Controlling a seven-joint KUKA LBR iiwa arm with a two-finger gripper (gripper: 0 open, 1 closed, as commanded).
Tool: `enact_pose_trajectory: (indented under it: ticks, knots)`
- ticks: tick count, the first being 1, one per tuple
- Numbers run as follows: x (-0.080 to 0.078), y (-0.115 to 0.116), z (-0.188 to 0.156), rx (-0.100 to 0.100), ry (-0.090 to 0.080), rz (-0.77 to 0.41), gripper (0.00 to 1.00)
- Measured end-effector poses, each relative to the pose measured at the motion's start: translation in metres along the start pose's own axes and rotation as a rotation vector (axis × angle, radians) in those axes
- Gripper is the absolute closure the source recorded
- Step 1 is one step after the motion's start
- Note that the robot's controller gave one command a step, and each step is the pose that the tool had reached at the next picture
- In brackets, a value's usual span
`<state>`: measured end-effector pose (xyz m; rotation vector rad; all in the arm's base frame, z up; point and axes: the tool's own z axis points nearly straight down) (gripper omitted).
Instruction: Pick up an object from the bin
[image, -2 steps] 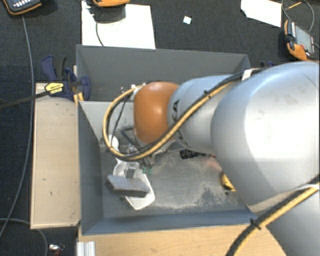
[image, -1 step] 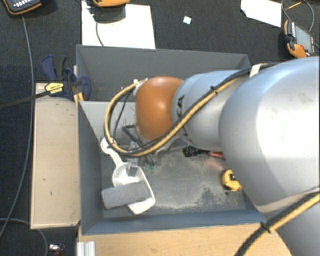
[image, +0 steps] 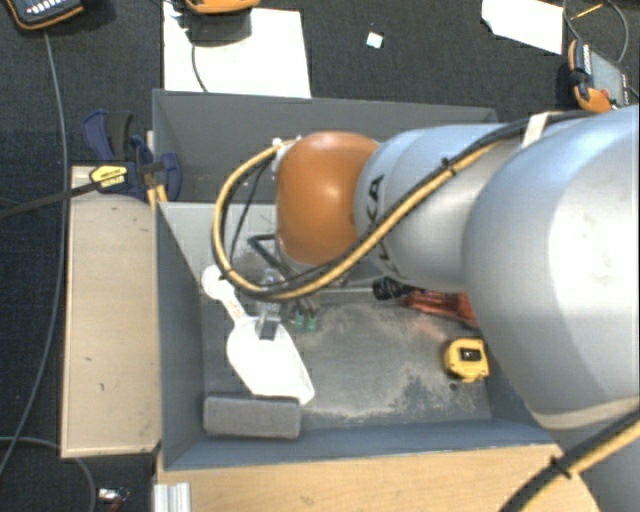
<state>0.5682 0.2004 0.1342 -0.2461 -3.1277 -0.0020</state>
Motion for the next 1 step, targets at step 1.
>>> enact_pose_trajectory:
  ticks: [1]
  knots:
    - [0.0005, -0.0003, -0.0305, 0.0, 0.002, -0.001, 1.0]
